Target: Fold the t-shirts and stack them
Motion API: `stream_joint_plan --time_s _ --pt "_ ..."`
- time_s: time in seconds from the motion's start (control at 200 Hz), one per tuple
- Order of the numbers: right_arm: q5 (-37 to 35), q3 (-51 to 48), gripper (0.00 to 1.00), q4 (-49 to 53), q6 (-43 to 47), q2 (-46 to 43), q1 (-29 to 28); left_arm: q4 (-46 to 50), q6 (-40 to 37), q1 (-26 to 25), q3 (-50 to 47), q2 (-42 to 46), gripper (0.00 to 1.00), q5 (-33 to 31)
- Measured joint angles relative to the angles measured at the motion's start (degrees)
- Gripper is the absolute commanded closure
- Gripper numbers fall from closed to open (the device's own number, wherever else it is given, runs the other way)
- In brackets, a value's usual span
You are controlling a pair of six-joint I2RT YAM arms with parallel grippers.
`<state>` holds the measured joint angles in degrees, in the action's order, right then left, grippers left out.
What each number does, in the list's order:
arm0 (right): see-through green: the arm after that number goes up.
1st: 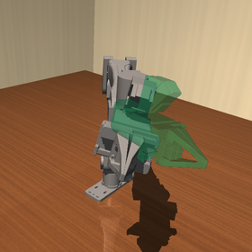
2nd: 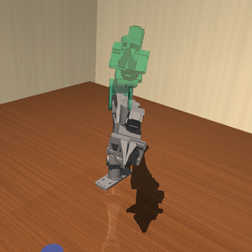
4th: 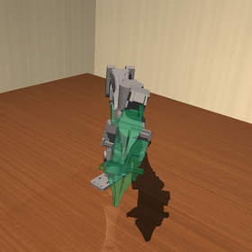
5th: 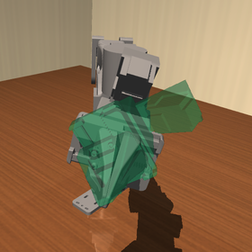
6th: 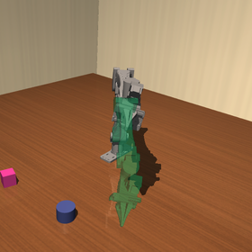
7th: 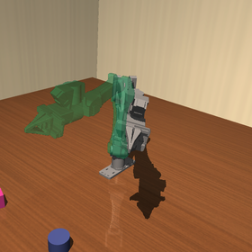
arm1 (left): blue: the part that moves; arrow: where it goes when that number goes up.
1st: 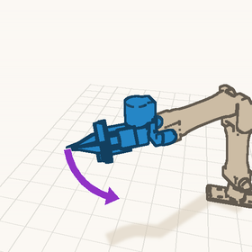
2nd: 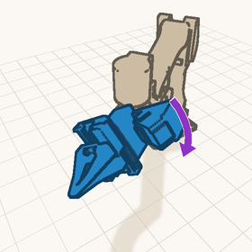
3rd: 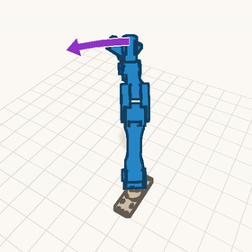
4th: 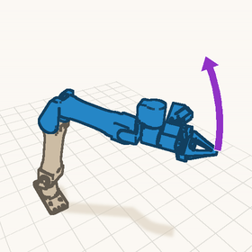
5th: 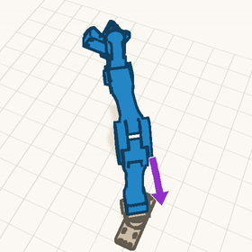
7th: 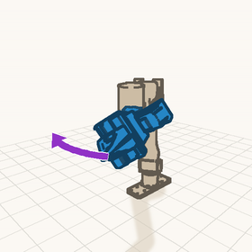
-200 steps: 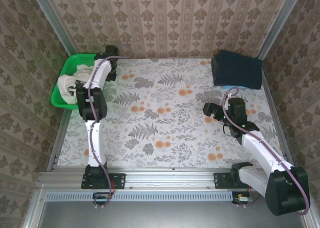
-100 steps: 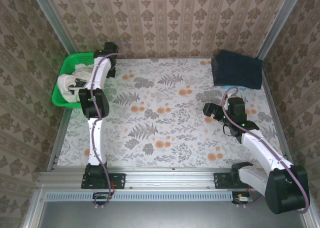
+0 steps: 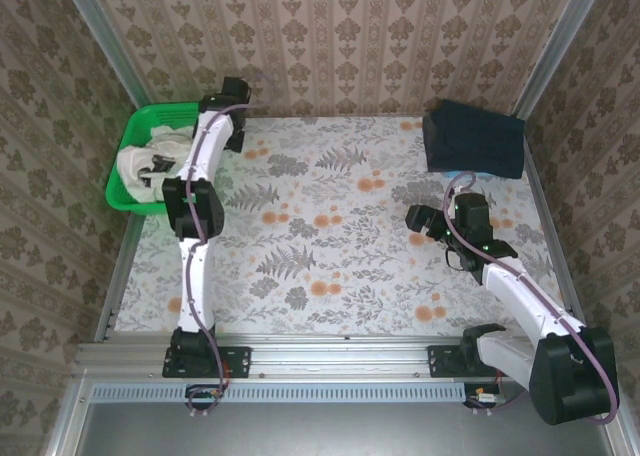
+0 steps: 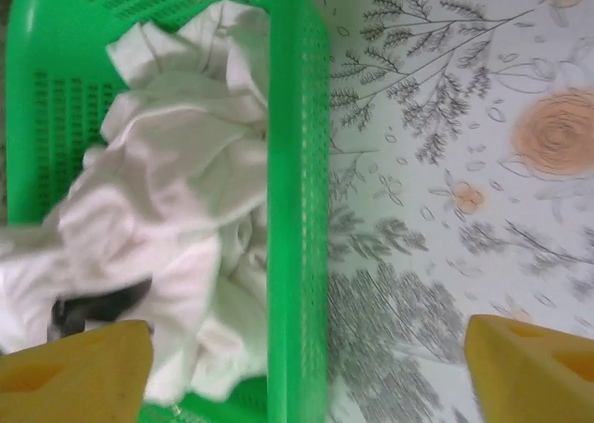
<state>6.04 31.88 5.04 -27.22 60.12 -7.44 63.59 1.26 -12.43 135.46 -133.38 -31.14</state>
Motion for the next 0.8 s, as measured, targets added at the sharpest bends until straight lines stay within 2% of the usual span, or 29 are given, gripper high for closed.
stream_joint_plan --time_s 0.085,0.2,0.295,0.38,0.455,0.555,0.7,0.8 --pt "0.0 0.0 0.00 0.0 0.0 0.0 0.0 -3.6 3.5 -0.6 -16.4 13.5 0.00 2.0" --pt "0.0 0.0 0.00 -0.1 0.0 0.2 0.0 -14.1 9.5 0.8 -47.0 39.6 0.00 8.0" --pt "0.0 0.0 0.00 -0.2 0.0 0.8 0.0 -21.9 16.8 6.1 -69.5 59.4 0.00 14.0" --pt "0.3 0.0 0.00 -0.5 0.0 1.6 0.0 -26.8 22.6 12.7 -83.7 70.0 0.02 18.7" --pt "0.5 0.0 0.00 -0.6 0.0 2.1 0.0 -30.3 26.2 17.1 -91.7 73.4 0.06 22.9" --pt "0.5 0.0 0.00 -1.0 0.0 2.9 -0.1 -35.4 29.2 23.2 -97.4 72.3 0.10 30.3" --pt "0.7 0.0 0.00 -1.2 -0.1 3.4 -0.1 -45.1 30.7 27.7 -97.3 65.1 0.20 38.8" --pt "0.7 0.0 0.00 -1.3 -0.1 3.4 -0.1 -50.1 31.2 29.2 -95.1 58.6 0.36 43.1"
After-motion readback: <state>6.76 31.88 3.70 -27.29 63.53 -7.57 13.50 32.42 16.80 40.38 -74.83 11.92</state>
